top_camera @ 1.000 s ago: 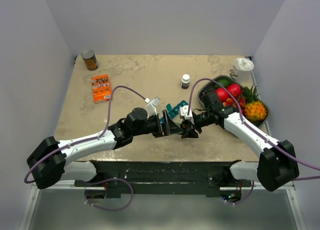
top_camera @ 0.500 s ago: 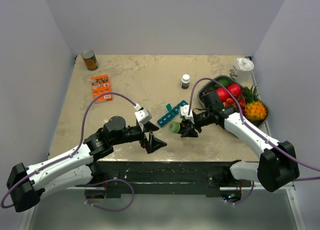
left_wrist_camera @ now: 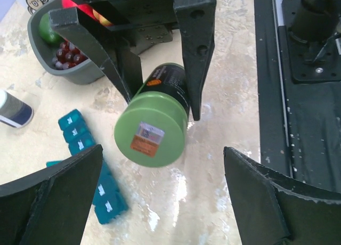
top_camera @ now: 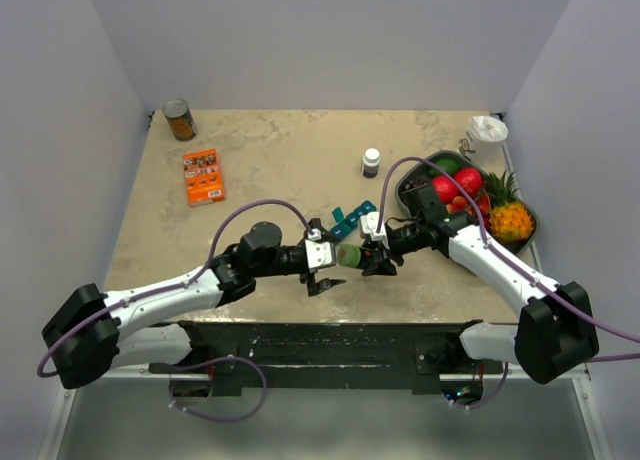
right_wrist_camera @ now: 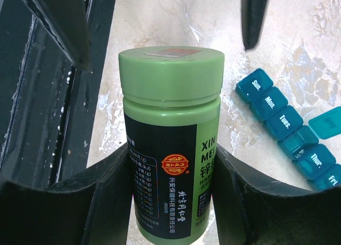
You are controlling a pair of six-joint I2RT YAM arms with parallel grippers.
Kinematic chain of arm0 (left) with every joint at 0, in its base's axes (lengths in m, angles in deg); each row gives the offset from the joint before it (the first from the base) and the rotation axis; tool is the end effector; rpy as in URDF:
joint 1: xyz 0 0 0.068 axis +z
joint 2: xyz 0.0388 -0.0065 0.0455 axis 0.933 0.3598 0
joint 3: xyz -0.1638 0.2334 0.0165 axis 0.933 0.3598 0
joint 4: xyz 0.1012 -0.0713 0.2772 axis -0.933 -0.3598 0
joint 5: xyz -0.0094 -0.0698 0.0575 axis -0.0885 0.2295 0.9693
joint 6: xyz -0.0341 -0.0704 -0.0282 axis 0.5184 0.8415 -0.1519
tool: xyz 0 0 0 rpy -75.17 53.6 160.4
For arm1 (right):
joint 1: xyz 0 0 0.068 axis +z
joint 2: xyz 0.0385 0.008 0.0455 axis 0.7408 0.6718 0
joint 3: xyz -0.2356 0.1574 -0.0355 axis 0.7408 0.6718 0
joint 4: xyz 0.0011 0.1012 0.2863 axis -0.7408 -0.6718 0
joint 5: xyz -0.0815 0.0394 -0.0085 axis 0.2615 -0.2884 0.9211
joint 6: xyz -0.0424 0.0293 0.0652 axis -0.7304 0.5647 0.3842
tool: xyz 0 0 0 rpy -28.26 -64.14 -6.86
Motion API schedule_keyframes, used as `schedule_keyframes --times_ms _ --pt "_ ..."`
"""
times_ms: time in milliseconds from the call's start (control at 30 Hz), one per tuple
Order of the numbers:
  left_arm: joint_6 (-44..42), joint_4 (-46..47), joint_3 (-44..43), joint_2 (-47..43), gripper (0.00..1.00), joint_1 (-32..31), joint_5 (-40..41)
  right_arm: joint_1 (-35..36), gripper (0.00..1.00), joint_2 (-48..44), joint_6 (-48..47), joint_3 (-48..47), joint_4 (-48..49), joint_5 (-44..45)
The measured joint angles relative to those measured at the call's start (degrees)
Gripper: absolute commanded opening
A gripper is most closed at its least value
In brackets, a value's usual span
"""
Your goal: Sort the pills into containers
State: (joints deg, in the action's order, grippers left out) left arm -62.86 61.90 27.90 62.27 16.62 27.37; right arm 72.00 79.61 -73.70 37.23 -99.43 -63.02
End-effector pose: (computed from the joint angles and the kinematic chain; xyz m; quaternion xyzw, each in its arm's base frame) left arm 0.1710 -0.2706 0.2285 0.5408 0.5638 -0.3457 0.5198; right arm 0.2353 0.1699 0.2140 -0.6502 0.5756 0.3513 0.3499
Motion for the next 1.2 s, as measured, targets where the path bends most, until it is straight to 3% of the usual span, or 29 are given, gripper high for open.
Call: schedule_keyframes --times_ms 200,300,400,500,533,567,733,833,1100,1200 --pt "-2.36 3.43 -1.18 3.26 0.91 0.04 -0.85 -0.02 0.00 0.00 -0.48 0.00 -0.09 -0.02" --pt "-2.58 4.44 -1.36 3.78 0.82 0.04 -1.38 -0.04 0.00 0.00 -0.66 0.00 -0.15 -0.04" --pt "-2.58 4.44 -2.38 4.98 0.68 0.04 -1.95 -0.13 0.00 0.00 -0.72 0.00 -0.17 -0.04" --pt "-2.40 3.67 -3.78 6.56 0.37 0.04 -2.32 -0.17 0.00 0.00 -0.79 0.00 -0.22 -0.07" --pt "-2.38 3.28 -4.20 7.04 0.06 0.07 -2.34 -0.17 0.00 0.00 -0.92 0.00 -0.44 0.04" --pt "-2.21 3.04 -4.46 7.34 0.00 0.07 -2.36 -0.24 0.00 0.00 -0.87 0.00 -0.63 0.20" --pt "3.17 3.02 -4.72 7.48 0.00 0.42 -1.20 -0.48 0.00 0.00 -0.63 0.00 -0.83 0.24" --pt "14.40 2.67 -4.72 6.99 0.00 0.83 2.08 -0.48 0.00 0.00 0.04 0.00 0.00 0.28" --pt "64.70 -3.41 -5.53 6.58 0.00 5.51 5.66 -0.11 0.00 0.00 2.89 0.00 3.30 0.20" --pt "79.54 -3.61 -4.17 6.58 0.00 5.79 6.01 -0.11 0.00 -0.02 3.43 0.00 2.95 0.02"
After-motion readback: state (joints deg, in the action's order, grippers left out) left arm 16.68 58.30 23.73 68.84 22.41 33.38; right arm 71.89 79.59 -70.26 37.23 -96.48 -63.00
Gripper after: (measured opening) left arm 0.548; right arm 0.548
